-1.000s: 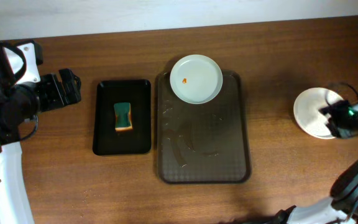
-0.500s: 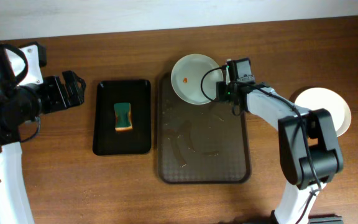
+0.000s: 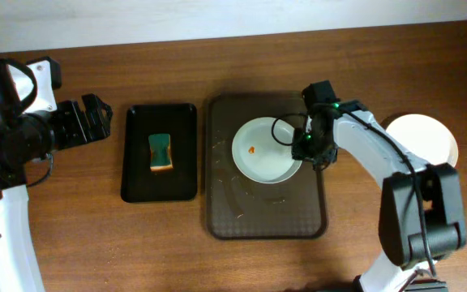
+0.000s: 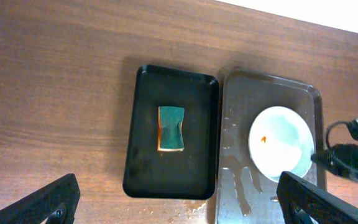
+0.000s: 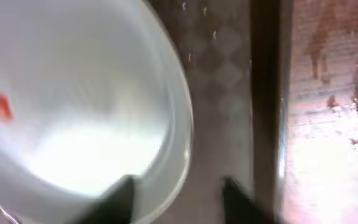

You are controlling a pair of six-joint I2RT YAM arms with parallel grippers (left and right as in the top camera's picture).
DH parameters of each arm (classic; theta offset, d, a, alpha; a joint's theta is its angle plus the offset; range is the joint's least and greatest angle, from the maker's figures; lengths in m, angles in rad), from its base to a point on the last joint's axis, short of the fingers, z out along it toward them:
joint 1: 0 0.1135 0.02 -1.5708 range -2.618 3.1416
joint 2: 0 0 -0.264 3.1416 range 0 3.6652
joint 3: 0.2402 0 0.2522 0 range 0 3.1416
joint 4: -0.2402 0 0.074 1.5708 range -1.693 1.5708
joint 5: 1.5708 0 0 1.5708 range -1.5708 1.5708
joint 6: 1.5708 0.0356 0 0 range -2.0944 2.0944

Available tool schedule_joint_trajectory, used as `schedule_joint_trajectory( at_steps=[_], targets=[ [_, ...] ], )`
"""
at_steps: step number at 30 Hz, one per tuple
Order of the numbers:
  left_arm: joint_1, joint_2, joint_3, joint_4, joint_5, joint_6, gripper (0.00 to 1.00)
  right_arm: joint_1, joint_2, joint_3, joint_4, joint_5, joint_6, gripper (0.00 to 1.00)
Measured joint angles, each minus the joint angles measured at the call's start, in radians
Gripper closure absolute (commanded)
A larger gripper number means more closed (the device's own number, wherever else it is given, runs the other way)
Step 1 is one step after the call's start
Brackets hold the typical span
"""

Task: Clean dirty plates on tray and stack at the side
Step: 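Drag the top white plate to tray center with right gripper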

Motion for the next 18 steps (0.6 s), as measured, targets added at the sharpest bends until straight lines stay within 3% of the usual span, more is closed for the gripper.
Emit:
schedule_joint_trajectory(
  at_steps=[2, 6, 9, 12, 13, 17, 18],
  targets=[
    [0.0, 0.0, 0.0, 0.0, 0.0, 0.0, 0.0, -0.003, -0.01, 0.0, 0.053, 0.028, -0.039, 0.48],
    [0.0, 0.0, 0.0, 0.0, 0.0, 0.0, 0.0, -0.03, -0.008, 0.002, 0.2, 0.069, -0.248, 0.5],
    [0.0, 0.0, 0.0, -0.002, 0.0, 0.0, 0.0, -0.031, 0.068, 0.002, 0.245, 0.067, -0.315, 0.76],
    [-0.01, 0.014, 0.0, -0.013, 0.0, 0.0, 0.0, -0.031, 0.109, 0.001, 0.253, 0.021, -0.328, 0.76],
    [-0.023, 0.027, 0.0, -0.014, 0.0, 0.0, 0.0, -0.031, 0.109, 0.001, 0.251, 0.004, -0.33, 0.83],
    [-0.113, 0.099, -0.057, 0.008, -0.001, 0.0, 0.0, -0.031, 0.11, -0.002, 0.243, -0.021, -0.335, 0.89],
    [-0.131, 0.122, -0.089, 0.02, -0.004, 0.0, 0.0, -0.031, 0.111, -0.003, 0.248, -0.024, -0.335, 0.96]
  ],
)
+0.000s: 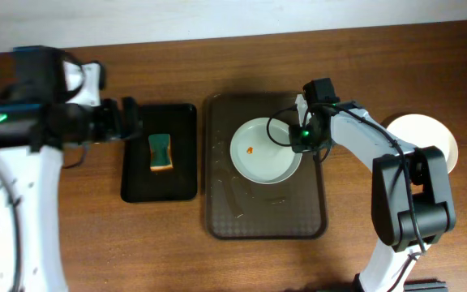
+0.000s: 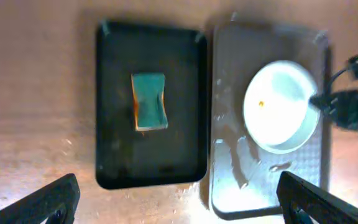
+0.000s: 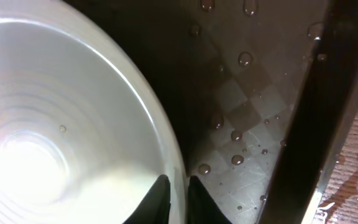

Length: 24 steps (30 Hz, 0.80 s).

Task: Clean dirty plates on tray and stack at the side
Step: 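Drag the top white plate to tray center with right gripper, then grasp the sponge with the left gripper and lift it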

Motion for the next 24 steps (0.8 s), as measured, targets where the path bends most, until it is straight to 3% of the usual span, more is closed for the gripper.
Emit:
schedule_joint_trajectory(
  at_steps=[6, 10, 11, 13, 15, 16, 17, 20, 21, 23, 24],
  targets=[
    [-0.053, 0.138, -0.226, 0.181, -0.027, 0.0, 0.01, -0.001, 0.008, 0.0, -0.008, 0.009, 0.062, 0.96],
    [-0.076, 0.188, -0.444, 0.481, -0.042, 0.0, 0.14, -0.002, 0.008, 0.006, -0.055, 0.05, 0.197, 0.96],
    [-0.093, 0.209, -0.505, 0.565, -0.056, 0.001, 0.25, -0.002, 0.008, 0.006, -0.056, 0.051, 0.2, 0.96],
    [-0.132, 0.267, -0.591, 0.675, -0.098, 0.003, 0.57, -0.002, 0.008, 0.007, -0.057, 0.053, 0.209, 0.96],
    [-0.153, 0.312, -0.621, 0.732, -0.126, 0.0, 0.71, -0.002, 0.008, 0.007, -0.056, 0.053, 0.211, 0.96],
    [-0.164, 0.352, -0.625, 0.772, -0.142, 0.003, 0.94, -0.002, 0.008, 0.007, -0.055, 0.053, 0.213, 0.96],
    [-0.169, 0.358, -0.625, 0.787, -0.149, 0.001, 1.0, -0.002, 0.008, 0.007, -0.054, 0.054, 0.213, 0.96],
    [-0.172, 0.38, -0.611, 0.807, -0.159, -0.005, 1.0, -0.002, 0.008, 0.007, -0.054, 0.054, 0.214, 0.96],
    [-0.172, 0.38, -0.608, 0.798, -0.159, -0.005, 0.88, -0.002, 0.008, 0.007, -0.054, 0.054, 0.214, 0.96],
    [-0.172, 0.385, -0.566, 0.68, -0.158, -0.024, 0.49, -0.002, 0.008, 0.007, -0.054, 0.054, 0.214, 0.96],
    [-0.174, 0.386, -0.547, 0.616, -0.155, -0.034, 0.36, -0.002, 0.008, 0.007, -0.054, 0.054, 0.214, 0.96]
  ],
)
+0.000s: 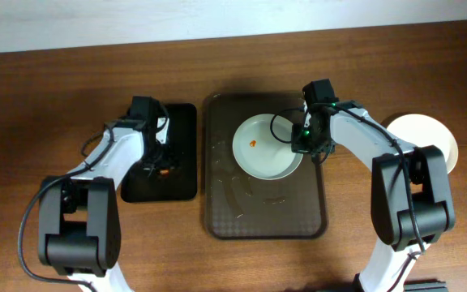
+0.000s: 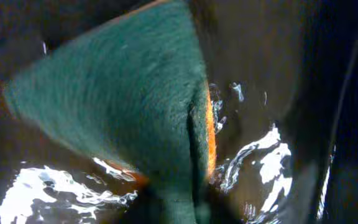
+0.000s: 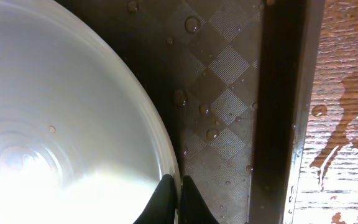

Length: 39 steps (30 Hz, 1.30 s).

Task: Clean dirty plates on tray and stack at the side
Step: 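Grasp the sponge with the left gripper and lift it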

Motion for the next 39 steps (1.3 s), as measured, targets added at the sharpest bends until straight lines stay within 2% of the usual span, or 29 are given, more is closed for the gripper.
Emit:
schedule_joint_trajectory(
  at_steps=[1, 2, 4, 8, 9, 10, 11, 12, 17, 18, 19, 20, 23, 25, 29, 30, 31, 32, 36, 39],
  targets=[
    [-0.001, 0.0, 0.027, -0.071, 0.0, -0.007, 0.3, 0.0, 0.0, 0.0, 0.0, 0.0, 0.0, 0.96],
    [-0.003, -0.001, 0.053, -0.109, 0.0, -0.013, 0.28, 0.0, 0.0, 0.0, 0.001, 0.0, 0.001, 0.96],
    [-0.004, -0.003, 0.105, -0.117, -0.006, -0.015, 0.31, 0.0, 0.0, 0.0, 0.001, 0.0, 0.0, 0.96],
    [-0.004, -0.004, 0.111, -0.061, -0.079, -0.016, 0.45, 0.0, 0.0, 0.0, 0.001, 0.0, 0.0, 0.96],
    [-0.005, 0.004, 0.111, -0.048, -0.09, -0.019, 0.53, 0.0, 0.0, 0.0, 0.001, 0.0, 0.001, 0.96],
    [-0.007, 0.026, 0.116, -0.044, -0.09, -0.019, 0.78, 0.0, 0.0, 0.0, 0.001, 0.0, 0.001, 0.96],
    [-0.012, 0.055, 0.116, -0.04, -0.089, -0.02, 0.96, 0.0, 0.0, 0.0, 0.001, 0.0, 0.002, 0.96],
    [-0.018, 0.085, 0.117, -0.039, -0.086, -0.02, 1.0, 0.0, 0.0, 0.0, 0.001, 0.0, 0.002, 0.96],
    [-0.027, 0.105, 0.149, -0.08, -0.06, -0.019, 1.0, 0.0, 0.0, 0.0, 0.002, 0.003, 0.003, 0.96],
    [-0.027, 0.107, 0.158, -0.109, -0.055, -0.019, 0.86, 0.0, 0.0, 0.0, 0.002, 0.003, 0.003, 0.96],
    [-0.027, 0.108, 0.18, -0.163, -0.05, -0.019, 0.54, 0.0, 0.0, 0.0, 0.002, 0.003, 0.003, 0.96],
    [-0.027, 0.108, 0.217, -0.209, -0.044, -0.021, 0.44, 0.0, 0.0, 0.0, 0.002, 0.003, 0.003, 0.96],
    [-0.027, 0.108, 0.31, -0.284, -0.044, -0.021, 0.39, 0.0, 0.0, 0.0, 0.002, 0.003, 0.003, 0.96],
    [-0.027, 0.108, 0.335, -0.29, -0.045, -0.021, 0.45, 0.0, 0.0, 0.0, 0.002, 0.003, 0.002, 0.96],
    [-0.031, 0.107, 0.26, -0.191, -0.048, -0.022, 0.71, 0.0, 0.0, 0.0, 0.002, 0.003, 0.003, 0.96],
    [-0.035, 0.107, 0.215, -0.156, -0.047, -0.023, 0.71, 0.0, 0.0, 0.0, 0.002, 0.003, 0.003, 0.96],
    [-0.043, 0.106, 0.176, -0.121, -0.046, -0.019, 0.78, 0.0, 0.0, 0.0, 0.002, 0.003, 0.003, 0.96],
    [-0.054, 0.105, 0.143, -0.087, -0.051, -0.022, 1.0, 0.0, 0.0, 0.0, 0.002, 0.004, 0.003, 0.96],
    [-0.065, 0.078, 0.102, -0.056, -0.054, -0.019, 1.0, 0.0, 0.0, 0.0, 0.002, 0.004, 0.003, 0.96],
    [-0.064, 0.078, 0.135, -0.151, -0.052, -0.019, 1.0, 0.0, 0.0, 0.0, 0.002, 0.004, 0.003, 0.96]
  ],
)
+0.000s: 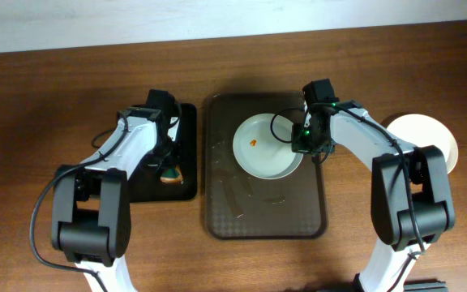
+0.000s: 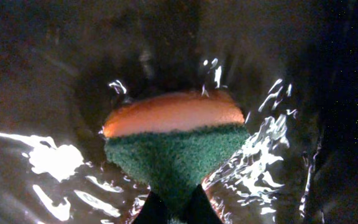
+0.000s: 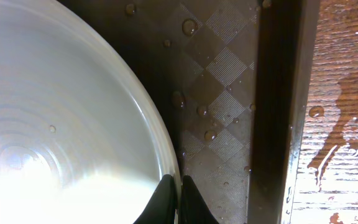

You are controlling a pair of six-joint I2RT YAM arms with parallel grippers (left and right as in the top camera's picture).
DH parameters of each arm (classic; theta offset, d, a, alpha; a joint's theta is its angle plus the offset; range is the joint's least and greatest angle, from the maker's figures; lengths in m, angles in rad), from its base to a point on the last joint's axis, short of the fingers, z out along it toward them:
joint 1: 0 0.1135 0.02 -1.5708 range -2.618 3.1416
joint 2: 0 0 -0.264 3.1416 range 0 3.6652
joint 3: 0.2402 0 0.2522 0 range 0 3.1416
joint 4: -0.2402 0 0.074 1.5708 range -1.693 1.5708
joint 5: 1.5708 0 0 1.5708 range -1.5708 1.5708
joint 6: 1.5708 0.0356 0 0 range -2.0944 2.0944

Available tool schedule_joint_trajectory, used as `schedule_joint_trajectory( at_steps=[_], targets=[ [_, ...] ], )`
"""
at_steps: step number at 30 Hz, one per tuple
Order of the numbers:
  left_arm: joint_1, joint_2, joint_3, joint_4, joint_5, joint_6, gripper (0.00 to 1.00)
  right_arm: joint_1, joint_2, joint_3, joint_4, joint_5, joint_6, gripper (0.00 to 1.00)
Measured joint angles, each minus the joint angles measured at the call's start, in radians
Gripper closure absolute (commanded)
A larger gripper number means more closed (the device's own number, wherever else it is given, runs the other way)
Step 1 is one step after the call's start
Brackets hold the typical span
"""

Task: Clean dirty plates on tray and stack at the side
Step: 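Grasp the sponge with the left gripper and lift it, then scrub the plate with the sponge while right gripper holds it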

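Observation:
A white plate (image 1: 266, 148) with a small orange stain (image 1: 253, 144) lies at the back of the brown tray (image 1: 266, 215). My right gripper (image 1: 307, 146) is shut on the plate's right rim; in the right wrist view the fingers (image 3: 179, 186) pinch the edge of the plate (image 3: 61, 124). My left gripper (image 1: 167, 165) is down in the black tray (image 1: 140, 186), shut on the green and orange sponge (image 1: 170, 173). The left wrist view shows the sponge (image 2: 176, 140) pinched at its green end, its orange side facing away, with the left gripper (image 2: 176, 202) over wet black tray.
A clean white plate (image 1: 424, 138) sits on the wooden table at the far right, beside the brown tray. Water drops cover the brown tray's patterned floor (image 3: 225, 74), and its raised rim (image 3: 275, 112) borders wet wood. The two trays stand side by side.
My left gripper, shut on the sponge, has shifted a little toward the black tray's near right. The sponge now shows its orange side. The right gripper and plate have not moved.
First my left gripper hung open high at the table's left, the sponge lay flat in the black tray, and my right gripper stood open around the plate's rim. Then the right was shut on the rim. Then the left was shut on the sponge, which it still grips.

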Motion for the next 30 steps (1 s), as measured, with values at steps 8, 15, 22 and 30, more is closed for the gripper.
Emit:
schedule_joint_trajectory(
  at_steps=[8, 15, 22, 30],
  targets=[
    [-0.063, -0.012, 0.386, -0.001, 0.169, -0.062, 1.0, -0.005, 0.0, 0.0, 0.006, -0.027, -0.085, 0.96],
    [-0.304, 0.073, 0.391, 0.159, 0.215, -0.139, 1.0, -0.006, 0.0, -0.001, 0.009, -0.035, -0.055, 0.96],
    [-0.404, 0.279, 0.391, 0.217, 0.249, -0.244, 1.0, -0.006, 0.0, -0.001, 0.007, -0.039, -0.049, 0.96],
    [-0.404, 0.294, 0.463, 0.013, -0.042, -0.264, 1.0, -0.006, 0.0, -0.002, -0.005, -0.05, -0.048, 0.96]
  ],
)
